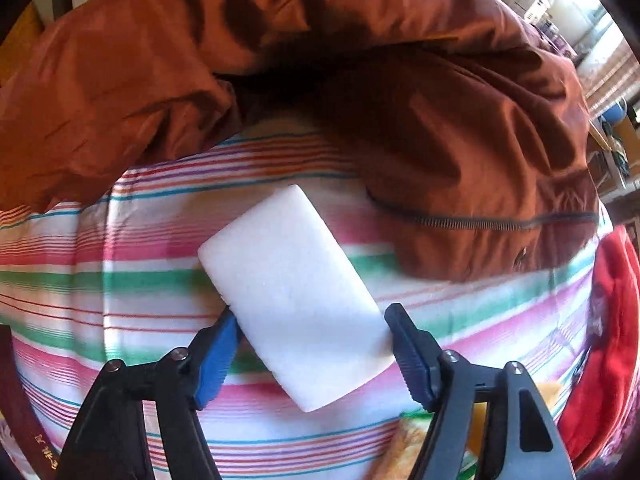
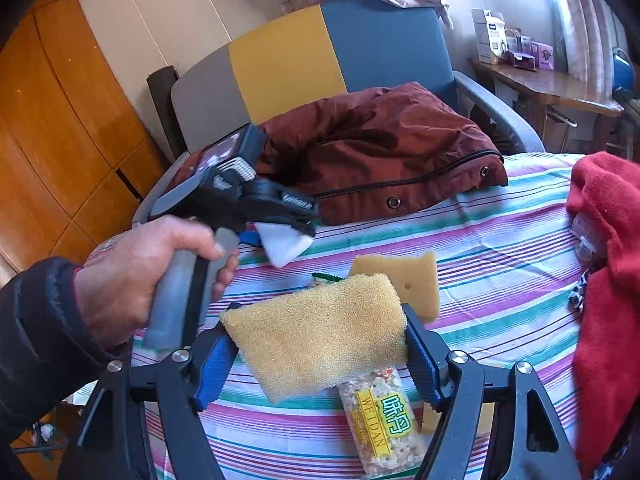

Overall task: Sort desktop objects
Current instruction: 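Grasp the white rectangular block with the left tool while right tool holds the sponge, then carry the white block and sponge over the gold tray with both tools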

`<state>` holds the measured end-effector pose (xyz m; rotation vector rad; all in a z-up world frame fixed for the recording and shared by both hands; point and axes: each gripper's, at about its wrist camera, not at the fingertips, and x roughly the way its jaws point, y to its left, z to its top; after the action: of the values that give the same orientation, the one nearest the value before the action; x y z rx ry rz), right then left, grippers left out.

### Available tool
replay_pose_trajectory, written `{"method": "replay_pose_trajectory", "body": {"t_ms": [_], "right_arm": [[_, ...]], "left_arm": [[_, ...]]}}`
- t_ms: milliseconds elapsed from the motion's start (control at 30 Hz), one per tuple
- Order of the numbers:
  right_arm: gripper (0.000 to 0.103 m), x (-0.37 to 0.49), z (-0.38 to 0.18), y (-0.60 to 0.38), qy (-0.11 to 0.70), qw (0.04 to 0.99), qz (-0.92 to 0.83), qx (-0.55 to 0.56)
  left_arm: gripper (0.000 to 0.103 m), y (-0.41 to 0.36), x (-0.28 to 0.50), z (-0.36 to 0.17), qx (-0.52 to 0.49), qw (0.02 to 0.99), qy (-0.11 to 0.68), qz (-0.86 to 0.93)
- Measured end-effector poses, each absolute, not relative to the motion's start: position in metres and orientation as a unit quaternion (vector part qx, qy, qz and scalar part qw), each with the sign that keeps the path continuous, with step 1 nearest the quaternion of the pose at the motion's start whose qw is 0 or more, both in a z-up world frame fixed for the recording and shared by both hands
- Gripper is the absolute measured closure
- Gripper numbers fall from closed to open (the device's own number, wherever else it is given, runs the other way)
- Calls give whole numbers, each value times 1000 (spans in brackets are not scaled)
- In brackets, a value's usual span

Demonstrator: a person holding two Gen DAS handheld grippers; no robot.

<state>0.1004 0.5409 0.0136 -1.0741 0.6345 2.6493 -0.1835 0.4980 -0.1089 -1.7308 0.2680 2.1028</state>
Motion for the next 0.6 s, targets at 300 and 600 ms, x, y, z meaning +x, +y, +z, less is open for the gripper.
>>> {"method": "replay_pose_trajectory", "body": {"t_ms": [300,600], "right_arm": [[28,98,19,528,197,84,908,-361],[28,85,1,499,166,51,906,-385]], "left_arm": [[30,434,-111,-103,-537,262,171,783],[30,355,-62,-84,-483,297,160,808]]}}
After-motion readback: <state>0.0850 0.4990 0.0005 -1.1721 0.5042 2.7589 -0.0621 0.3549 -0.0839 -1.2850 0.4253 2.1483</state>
